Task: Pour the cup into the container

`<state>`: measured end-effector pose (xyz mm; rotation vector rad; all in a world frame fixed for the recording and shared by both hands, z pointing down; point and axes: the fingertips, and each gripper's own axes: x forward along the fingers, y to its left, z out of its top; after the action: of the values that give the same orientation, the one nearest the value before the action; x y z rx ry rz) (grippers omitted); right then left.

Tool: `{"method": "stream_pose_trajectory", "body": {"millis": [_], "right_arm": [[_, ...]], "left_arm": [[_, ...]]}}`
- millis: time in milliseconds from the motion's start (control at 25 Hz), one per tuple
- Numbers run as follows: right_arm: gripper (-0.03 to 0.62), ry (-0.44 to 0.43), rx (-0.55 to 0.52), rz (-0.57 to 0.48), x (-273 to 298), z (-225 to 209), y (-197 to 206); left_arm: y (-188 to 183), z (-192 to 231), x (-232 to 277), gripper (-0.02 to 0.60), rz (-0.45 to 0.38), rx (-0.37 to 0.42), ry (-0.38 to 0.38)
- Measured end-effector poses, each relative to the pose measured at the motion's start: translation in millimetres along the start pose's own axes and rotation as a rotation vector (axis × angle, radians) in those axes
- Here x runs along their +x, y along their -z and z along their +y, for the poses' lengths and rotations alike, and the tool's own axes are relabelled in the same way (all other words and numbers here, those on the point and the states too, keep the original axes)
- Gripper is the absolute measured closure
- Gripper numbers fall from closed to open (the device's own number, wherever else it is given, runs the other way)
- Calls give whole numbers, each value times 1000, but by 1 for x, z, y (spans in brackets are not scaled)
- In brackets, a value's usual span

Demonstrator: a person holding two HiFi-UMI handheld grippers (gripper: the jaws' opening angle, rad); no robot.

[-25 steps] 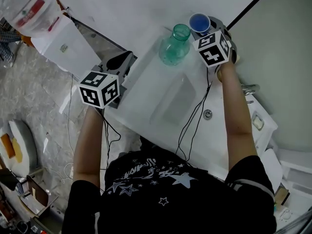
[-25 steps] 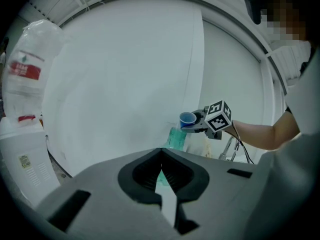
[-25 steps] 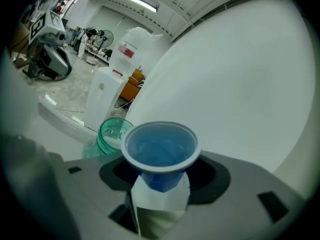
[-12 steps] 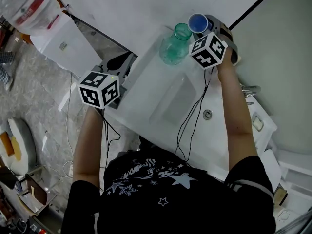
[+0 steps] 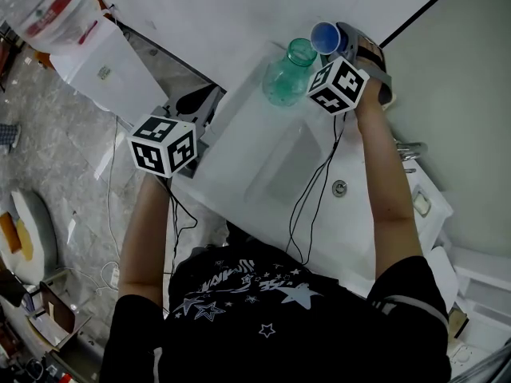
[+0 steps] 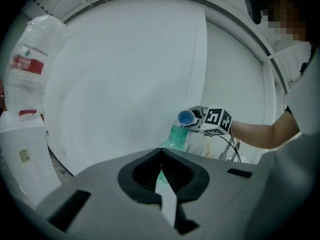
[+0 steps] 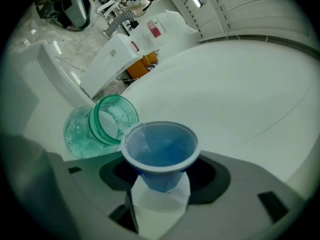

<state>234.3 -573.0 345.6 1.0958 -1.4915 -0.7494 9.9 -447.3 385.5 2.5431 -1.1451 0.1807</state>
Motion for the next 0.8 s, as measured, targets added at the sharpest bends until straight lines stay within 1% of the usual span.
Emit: {"method": "stream_pose_trajectory", "body": {"millis": [200, 360, 440, 640, 800], "right_arm": [[324, 41, -56, 12, -2, -4, 1], [324, 53, -68, 6, -3, -7, -1], [324, 41, -48, -3, -4, -7, -3], [324, -1, 40, -23, -5, -8, -7], [326, -18, 107, -26, -9, -11, -5]], "left_arm": [[1, -1, -1, 570, 0, -1, 0], [1, -2, -2, 569, -3, -5, 0], [0, -2, -3, 570, -6, -8, 0], [-1, -1, -6, 570, -12, -8, -4], [-1, -1, -11, 570, -19, -8, -8]]}}
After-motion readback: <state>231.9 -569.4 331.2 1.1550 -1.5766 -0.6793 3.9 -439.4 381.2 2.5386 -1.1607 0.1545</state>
